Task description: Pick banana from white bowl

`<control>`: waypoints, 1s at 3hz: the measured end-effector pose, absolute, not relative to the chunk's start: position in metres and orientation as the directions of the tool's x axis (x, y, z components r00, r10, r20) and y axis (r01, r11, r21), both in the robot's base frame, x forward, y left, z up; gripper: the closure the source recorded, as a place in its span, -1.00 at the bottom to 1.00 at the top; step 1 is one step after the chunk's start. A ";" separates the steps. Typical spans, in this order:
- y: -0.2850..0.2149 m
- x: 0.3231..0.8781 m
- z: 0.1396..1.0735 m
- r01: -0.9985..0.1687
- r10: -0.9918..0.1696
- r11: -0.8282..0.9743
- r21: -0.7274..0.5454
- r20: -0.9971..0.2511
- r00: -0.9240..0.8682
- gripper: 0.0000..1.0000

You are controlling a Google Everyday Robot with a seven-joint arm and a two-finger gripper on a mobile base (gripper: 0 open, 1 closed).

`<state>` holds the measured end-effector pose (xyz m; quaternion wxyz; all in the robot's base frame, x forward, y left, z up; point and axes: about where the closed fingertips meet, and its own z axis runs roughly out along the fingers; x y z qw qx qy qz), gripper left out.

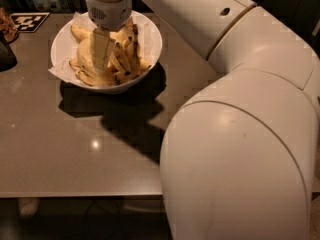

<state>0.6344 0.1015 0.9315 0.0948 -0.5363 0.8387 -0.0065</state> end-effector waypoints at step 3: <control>0.100 0.635 0.931 -0.895 -0.897 0.433 -0.111 -0.149 -0.415 0.45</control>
Offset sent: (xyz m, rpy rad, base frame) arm -0.0346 -0.0606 -0.0181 -0.1716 0.2013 -0.1024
